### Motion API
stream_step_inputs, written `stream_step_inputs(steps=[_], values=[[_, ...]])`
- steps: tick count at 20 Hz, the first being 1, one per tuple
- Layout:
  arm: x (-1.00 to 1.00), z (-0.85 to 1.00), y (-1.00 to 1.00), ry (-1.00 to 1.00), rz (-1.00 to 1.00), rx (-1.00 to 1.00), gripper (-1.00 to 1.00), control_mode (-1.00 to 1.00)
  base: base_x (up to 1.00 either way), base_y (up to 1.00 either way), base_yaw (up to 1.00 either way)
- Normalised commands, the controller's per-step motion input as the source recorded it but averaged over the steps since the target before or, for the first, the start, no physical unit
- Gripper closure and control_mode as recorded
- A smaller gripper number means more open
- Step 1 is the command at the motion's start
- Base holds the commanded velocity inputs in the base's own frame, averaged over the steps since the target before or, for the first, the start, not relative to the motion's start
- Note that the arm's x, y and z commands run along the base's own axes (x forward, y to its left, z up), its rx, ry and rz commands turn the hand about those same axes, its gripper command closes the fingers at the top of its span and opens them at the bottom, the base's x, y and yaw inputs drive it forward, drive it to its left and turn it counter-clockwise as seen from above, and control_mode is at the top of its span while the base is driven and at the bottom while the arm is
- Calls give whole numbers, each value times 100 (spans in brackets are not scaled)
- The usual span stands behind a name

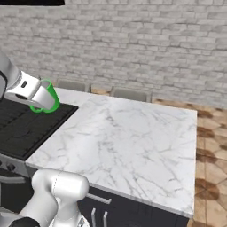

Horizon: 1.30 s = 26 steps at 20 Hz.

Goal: Clear the mugs and bowl far away from the sink.

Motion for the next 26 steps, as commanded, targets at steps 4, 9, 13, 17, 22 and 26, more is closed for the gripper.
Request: stream_step_inputs(steps=[4, 9, 13, 17, 22, 26], values=[[0, 0, 0, 0, 0, 0, 100, 100, 31, -23, 17], [0, 0, 0, 0, 0, 0, 100, 100, 40, -11, 11], [47, -34, -19, 4, 14, 6, 100, -100, 0, 0, 0], [39, -33, -22, 3, 17, 3, 100, -100, 0, 0, 0], [44, -30, -16, 4, 17, 1, 100, -100, 0, 0, 0], [47, -28, -13, 5, 16, 0, 100, -100, 0, 0, 0]])
